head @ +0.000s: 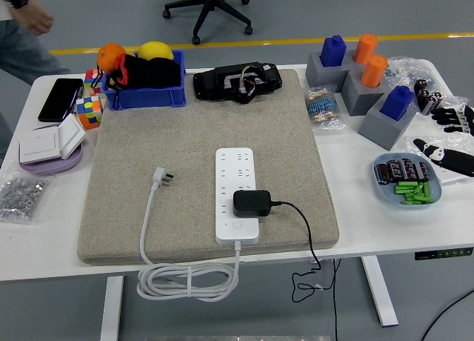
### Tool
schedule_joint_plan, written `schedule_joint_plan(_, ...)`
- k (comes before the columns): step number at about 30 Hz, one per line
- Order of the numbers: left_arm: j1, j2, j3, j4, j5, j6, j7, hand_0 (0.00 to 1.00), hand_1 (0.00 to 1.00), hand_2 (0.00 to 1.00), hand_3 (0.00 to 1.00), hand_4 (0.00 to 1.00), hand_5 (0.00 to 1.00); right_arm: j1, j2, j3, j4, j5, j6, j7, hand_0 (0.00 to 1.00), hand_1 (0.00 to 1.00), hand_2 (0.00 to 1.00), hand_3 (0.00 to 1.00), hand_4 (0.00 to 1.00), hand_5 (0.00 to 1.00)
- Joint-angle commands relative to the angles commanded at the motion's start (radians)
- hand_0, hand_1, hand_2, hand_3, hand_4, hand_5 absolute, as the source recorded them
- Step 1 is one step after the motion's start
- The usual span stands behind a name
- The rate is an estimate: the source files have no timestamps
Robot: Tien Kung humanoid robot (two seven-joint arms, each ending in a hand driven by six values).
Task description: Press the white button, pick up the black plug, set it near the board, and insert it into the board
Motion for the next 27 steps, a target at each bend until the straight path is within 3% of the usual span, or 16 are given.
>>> schedule_joint_plan(13,0.003,0.002,0.0,0.0,0.012,-0.003,0.001,0.474,0.499,0.5,0.585,0.564,0.266,-0.017,0.029,0.074,0.033,0.058,-0.003,0.029,0.639,0.643,0.618,0.609,0.888,0.17)
schedule_joint_plan(27,-0.003,0.001,0.009,0.0,0.004,-0.002,-0.002,0.473,0.498,0.5,0.585,0.565,0.268,-0.024,0.042,0.084,0.044,0.069,-0.007,0.033,0.628,0.636,0.612,0.606,0.865,0.181)
